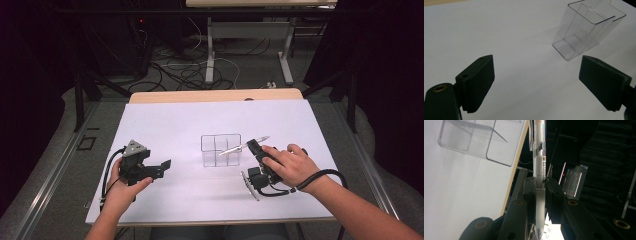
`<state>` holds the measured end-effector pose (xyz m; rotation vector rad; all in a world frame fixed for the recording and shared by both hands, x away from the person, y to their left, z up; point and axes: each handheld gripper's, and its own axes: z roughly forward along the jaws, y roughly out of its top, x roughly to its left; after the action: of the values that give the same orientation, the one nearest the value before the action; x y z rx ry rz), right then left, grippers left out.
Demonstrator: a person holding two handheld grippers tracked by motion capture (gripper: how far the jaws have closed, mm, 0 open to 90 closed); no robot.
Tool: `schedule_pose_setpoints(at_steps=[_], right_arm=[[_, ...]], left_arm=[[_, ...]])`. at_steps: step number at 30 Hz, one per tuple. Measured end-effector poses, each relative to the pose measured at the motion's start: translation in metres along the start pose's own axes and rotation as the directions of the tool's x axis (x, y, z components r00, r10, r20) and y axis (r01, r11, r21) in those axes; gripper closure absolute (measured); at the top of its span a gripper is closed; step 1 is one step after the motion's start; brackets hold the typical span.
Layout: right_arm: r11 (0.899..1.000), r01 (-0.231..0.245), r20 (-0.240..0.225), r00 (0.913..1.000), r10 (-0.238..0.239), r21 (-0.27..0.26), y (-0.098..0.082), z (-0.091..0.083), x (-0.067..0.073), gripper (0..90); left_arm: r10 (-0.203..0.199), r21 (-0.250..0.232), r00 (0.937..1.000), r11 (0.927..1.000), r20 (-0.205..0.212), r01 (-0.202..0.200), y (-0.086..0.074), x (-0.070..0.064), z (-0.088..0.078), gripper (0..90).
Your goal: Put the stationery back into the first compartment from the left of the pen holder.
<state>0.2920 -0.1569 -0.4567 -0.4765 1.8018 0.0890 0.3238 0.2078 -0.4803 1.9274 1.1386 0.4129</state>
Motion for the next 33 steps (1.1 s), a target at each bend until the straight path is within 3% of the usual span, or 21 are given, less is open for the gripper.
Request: schedule_pose_setpoints(at_steps=[5,10,12,17,23,24,30,32,33], right_arm=[[0.999,0.028,-0.019,0.9994,-0.028,-0.020,0.010,0.002,0.004,79.9],[0.995,0.091,-0.034,0.9951,-0.093,-0.048,0.022,0.001,0.010,79.9],[0.995,0.088,-0.049,0.9947,-0.090,-0.050,0.026,0.001,0.013,79.9],[0.991,0.108,-0.050,0.9924,-0.112,-0.079,0.035,0.004,0.017,79.9],[0.988,0.121,-0.054,0.9905,-0.127,-0.095,0.045,0.004,0.019,79.9],[0.987,0.125,-0.059,0.9895,-0.132,-0.098,0.046,0.004,0.019,79.9],[0.977,0.171,-0.052,0.9825,-0.179,-0.128,0.053,0.005,0.022,79.9],[0.975,0.181,-0.053,0.9805,-0.189,-0.131,0.055,0.006,0.022,79.9],[0.975,0.179,-0.055,0.9807,-0.188,-0.131,0.055,0.006,0.022,79.9]], left_arm=[[0.040,0.005,0.9986,0.9992,0.034,-0.041,0.007,-0.010,0.000,16.0],[0.103,0.017,0.9923,0.9944,0.069,-0.105,0.012,-0.019,0.001,24.4],[0.117,0.016,0.9896,0.9928,0.083,-0.119,0.014,-0.024,0.002,26.0],[0.176,0.011,0.9760,0.9837,0.127,-0.179,0.019,-0.036,0.002,35.0],[0.225,0.011,0.9591,0.9730,0.171,-0.231,0.023,-0.049,0.005,36.2],[0.240,0.014,0.9535,0.9691,0.182,-0.246,0.024,-0.051,0.005,36.2],[0.249,0.037,0.9409,0.9636,0.229,-0.265,0.029,-0.066,0.009,36.8],[0.254,0.066,0.9351,0.9584,0.247,-0.278,0.031,-0.070,0.011,38.8],[0.250,0.069,0.9355,0.9591,0.250,-0.275,0.031,-0.072,0.013,39.9]])
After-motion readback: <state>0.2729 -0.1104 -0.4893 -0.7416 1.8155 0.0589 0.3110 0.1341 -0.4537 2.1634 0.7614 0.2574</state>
